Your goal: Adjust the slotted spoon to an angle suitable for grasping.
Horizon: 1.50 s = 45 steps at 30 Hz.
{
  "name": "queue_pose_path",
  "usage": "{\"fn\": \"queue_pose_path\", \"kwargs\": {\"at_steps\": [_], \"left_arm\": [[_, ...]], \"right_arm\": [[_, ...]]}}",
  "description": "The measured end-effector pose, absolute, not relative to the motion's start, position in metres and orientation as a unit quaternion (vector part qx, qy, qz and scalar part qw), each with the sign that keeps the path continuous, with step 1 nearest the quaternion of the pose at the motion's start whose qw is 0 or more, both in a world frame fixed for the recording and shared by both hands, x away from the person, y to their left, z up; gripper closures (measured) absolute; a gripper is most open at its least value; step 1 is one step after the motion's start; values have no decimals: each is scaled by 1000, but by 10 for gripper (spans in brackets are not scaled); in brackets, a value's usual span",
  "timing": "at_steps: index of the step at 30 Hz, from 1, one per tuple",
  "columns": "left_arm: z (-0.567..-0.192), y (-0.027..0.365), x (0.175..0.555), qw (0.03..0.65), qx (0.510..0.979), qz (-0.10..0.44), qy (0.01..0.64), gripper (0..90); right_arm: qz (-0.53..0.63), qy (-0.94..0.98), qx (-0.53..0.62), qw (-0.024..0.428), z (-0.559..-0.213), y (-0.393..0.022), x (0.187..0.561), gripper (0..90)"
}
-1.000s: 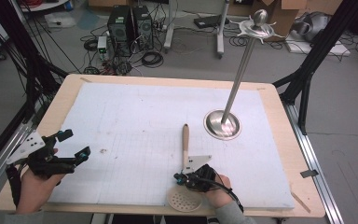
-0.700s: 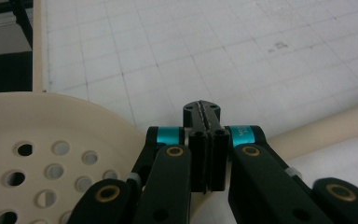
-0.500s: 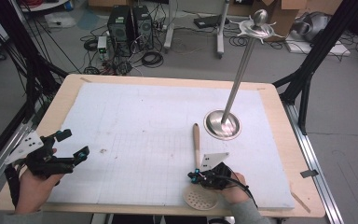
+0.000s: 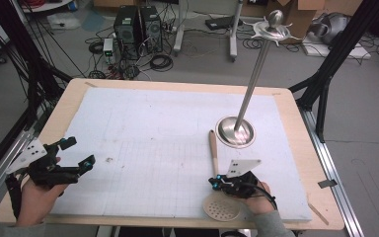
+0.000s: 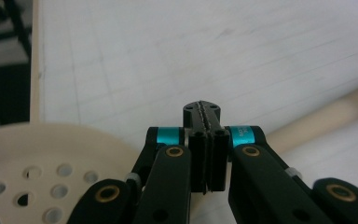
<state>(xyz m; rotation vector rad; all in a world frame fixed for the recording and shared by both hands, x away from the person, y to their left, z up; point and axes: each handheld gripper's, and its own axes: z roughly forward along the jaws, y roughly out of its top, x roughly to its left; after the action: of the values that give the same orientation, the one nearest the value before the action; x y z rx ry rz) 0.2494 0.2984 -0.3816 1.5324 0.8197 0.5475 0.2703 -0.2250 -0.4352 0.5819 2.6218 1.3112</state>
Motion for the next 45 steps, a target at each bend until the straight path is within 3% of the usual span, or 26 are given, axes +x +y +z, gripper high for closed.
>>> {"fn": "queue_pose_path", "kwargs": {"at_steps": [6,9,45], "left_arm": [[-383,297,250,611,666,236,357,18],[-383,296,250,609,668,236,356,18],[-386,302,245,603,668,238,365,18]], "right_arm": [[424,850,282,134,-434,-252,283,900],[413,847,303,141,-438,-254,292,900],[418,885,189,75,-448,-186,339,900]]}}
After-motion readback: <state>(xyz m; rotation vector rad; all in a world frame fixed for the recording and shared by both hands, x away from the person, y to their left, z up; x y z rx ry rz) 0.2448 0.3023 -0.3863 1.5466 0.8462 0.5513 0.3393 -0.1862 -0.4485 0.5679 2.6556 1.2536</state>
